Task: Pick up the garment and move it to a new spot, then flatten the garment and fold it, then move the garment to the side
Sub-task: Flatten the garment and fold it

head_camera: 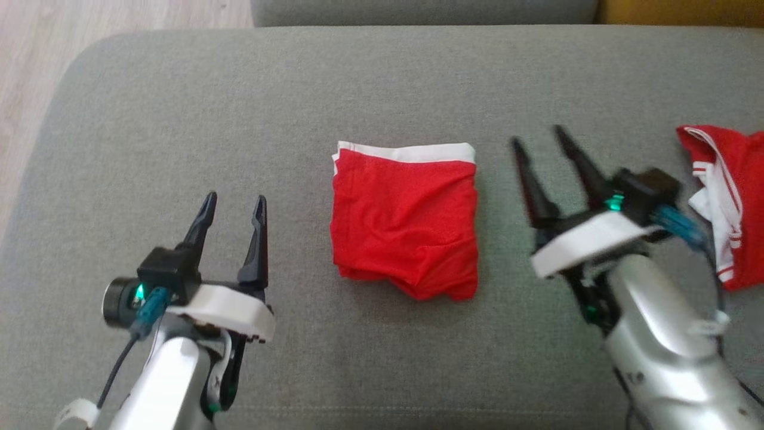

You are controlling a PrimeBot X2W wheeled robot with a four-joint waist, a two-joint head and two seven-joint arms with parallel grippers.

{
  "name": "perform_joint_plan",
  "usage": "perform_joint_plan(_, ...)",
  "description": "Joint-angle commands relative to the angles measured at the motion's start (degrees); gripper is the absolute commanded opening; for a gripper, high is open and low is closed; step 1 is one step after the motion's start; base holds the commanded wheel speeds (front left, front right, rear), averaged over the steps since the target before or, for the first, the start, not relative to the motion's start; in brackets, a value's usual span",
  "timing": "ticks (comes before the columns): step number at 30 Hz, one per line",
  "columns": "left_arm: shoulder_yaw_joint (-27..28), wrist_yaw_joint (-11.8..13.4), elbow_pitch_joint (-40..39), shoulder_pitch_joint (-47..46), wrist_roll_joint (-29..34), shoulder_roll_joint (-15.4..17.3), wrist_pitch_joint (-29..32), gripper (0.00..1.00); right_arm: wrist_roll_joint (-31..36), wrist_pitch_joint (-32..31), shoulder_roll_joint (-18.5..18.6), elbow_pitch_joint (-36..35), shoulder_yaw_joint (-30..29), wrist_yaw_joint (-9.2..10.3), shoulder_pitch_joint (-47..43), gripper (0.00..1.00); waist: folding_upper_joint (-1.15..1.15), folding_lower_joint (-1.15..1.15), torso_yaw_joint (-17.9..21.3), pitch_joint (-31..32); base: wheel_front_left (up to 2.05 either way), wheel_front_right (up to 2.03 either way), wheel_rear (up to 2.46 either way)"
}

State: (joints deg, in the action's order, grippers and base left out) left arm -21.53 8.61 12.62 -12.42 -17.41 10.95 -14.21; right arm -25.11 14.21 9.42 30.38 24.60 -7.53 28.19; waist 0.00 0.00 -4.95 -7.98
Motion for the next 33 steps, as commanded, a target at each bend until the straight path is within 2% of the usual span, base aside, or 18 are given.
perform_joint_plan(1,2.3,0.48,-2.29,-1.14,-0.55,1.75,-0.17,1.0,2.91,0.62,-0.34,-2.93,-2.43,0.04,-1.63,1.0,0.0,0.0,0.49,0.51,0.0,0.0,0.0)
perform_joint_plan(7,2.37,1.04,-3.82,0.62,-0.44,3.07,0.45,1.0,12.69,-3.08,-1.86,-11.64,-14.09,0.04,-9.29,1.0,0.0,0.0,1.49,2.02,0.0,0.0,0.0)
perform_joint_plan(14,2.25,1.67,-5.99,3.62,-0.64,4.5,1.58,1.0,17.06,-9.91,-3.91,-23.01,-19.46,0.04,-19.05,1.0,0.0,0.0,2.09,4.53,0.0,0.0,0.0)
perform_joint_plan(24,1.99,2.43,-7.44,6.76,-1.19,5.34,2.7,1.0,17.68,-14.06,-5.12,-29.67,-20.62,0.04,-26.13,1.0,0.0,0.0,2.55,7.52,0.0,0.0,0.0)
perform_joint_plan(33,1.6,2.92,-8.1,8.85,-1.87,5.66,3.58,1.0,16.97,-15.6,-5.81,-32.32,-21.4,0.04,-29.03,1.0,0.0,0.0,2.8,9.27,0.0,0.0,0.0)
